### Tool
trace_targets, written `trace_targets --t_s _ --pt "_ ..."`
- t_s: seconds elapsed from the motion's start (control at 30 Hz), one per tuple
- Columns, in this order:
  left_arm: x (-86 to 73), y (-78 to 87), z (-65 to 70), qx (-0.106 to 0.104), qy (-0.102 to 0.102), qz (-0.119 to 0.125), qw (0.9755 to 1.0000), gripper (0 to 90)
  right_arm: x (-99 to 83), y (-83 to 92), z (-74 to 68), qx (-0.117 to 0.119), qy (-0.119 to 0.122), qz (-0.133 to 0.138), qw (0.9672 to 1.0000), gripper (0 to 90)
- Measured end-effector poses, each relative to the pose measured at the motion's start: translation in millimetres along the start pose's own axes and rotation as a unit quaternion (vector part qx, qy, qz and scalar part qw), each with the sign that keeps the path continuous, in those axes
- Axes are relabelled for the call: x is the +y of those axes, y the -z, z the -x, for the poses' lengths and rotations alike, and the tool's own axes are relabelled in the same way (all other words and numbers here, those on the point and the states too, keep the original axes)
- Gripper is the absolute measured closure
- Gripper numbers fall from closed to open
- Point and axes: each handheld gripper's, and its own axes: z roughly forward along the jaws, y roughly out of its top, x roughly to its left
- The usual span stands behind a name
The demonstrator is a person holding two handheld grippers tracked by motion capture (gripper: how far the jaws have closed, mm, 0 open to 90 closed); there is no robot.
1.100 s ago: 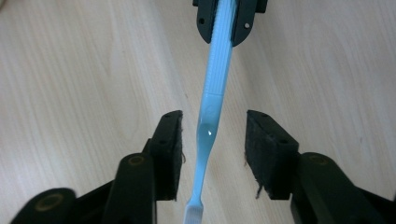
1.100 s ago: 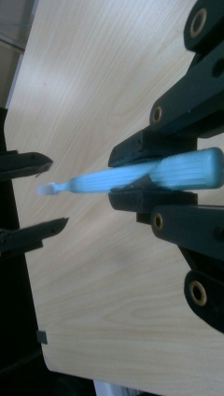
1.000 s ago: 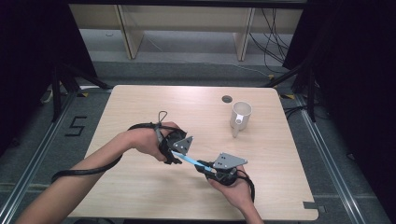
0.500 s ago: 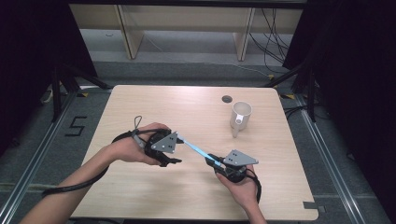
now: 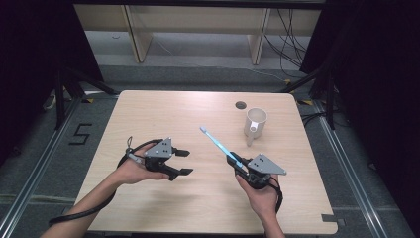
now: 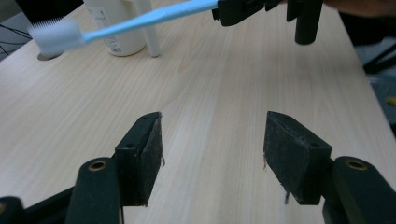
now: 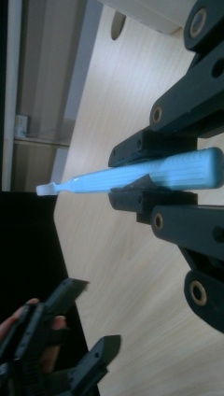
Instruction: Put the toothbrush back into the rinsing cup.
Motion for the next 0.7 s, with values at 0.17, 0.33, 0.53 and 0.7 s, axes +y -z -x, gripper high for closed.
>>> trace_targets --t_s 0.17,0.33,0.53,0.7 --pt "-10.7 -15.8 2.7 -0.022 0.055 0.023 0.9980 35.8 7.0 0.4 1.0 -0.005 0.017 0.017 0.9997 78.8" --pt "-2.8 -24.9 -3.7 -0.025 0.101 0.067 0.9924 35.3 9.9 0.5 0.9 -0.006 0.011 0.015 0.9998 78.8" --pt "11.0 -25.9 -15.8 -0.003 0.135 0.098 0.9861 35.2 13.8 3.9 -0.8 -0.012 0.019 0.039 0.9990 78.8" --pt "26.0 -27.6 -20.1 -0.008 0.158 0.129 0.9790 35.3 17.6 3.8 -3.6 -0.009 0.024 0.051 0.9984 78.8"
